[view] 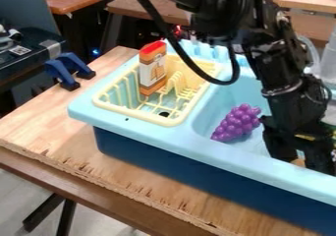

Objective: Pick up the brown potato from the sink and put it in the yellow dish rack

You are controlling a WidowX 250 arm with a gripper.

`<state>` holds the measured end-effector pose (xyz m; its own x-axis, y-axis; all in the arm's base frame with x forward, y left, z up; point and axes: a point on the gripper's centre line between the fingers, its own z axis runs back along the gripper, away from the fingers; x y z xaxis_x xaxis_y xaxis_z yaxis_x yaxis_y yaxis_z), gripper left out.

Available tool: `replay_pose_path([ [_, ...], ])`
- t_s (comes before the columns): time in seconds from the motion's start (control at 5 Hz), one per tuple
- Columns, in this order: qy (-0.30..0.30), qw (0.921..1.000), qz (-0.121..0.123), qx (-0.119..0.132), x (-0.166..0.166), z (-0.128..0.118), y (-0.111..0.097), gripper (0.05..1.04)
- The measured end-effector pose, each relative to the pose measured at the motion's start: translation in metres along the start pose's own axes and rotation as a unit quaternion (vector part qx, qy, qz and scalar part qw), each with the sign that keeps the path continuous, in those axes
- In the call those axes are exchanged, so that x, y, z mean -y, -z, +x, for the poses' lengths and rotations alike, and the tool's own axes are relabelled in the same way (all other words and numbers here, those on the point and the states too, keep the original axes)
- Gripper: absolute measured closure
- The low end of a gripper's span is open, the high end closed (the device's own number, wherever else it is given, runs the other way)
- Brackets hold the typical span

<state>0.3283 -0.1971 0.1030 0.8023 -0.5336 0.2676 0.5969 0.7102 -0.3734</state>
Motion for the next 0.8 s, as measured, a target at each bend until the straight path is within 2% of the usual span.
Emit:
replay_pose_path([
  [0.2,-0.004,1.0,-0.003,-0.001,-0.0011,-0.0007,-0.0004,0.379],
  [0.4,-0.003,1.0,-0.002,0.001,-0.003,-0.0004,-0.0011,0.543],
  [0.6,-0.009,0.9999,-0.002,-0.005,-0.004,-0.0006,0.0002,0.597],
  [0.8,-0.006,1.0,0.008,-0.003,-0.0051,0.0016,-0.0009,0.597],
])
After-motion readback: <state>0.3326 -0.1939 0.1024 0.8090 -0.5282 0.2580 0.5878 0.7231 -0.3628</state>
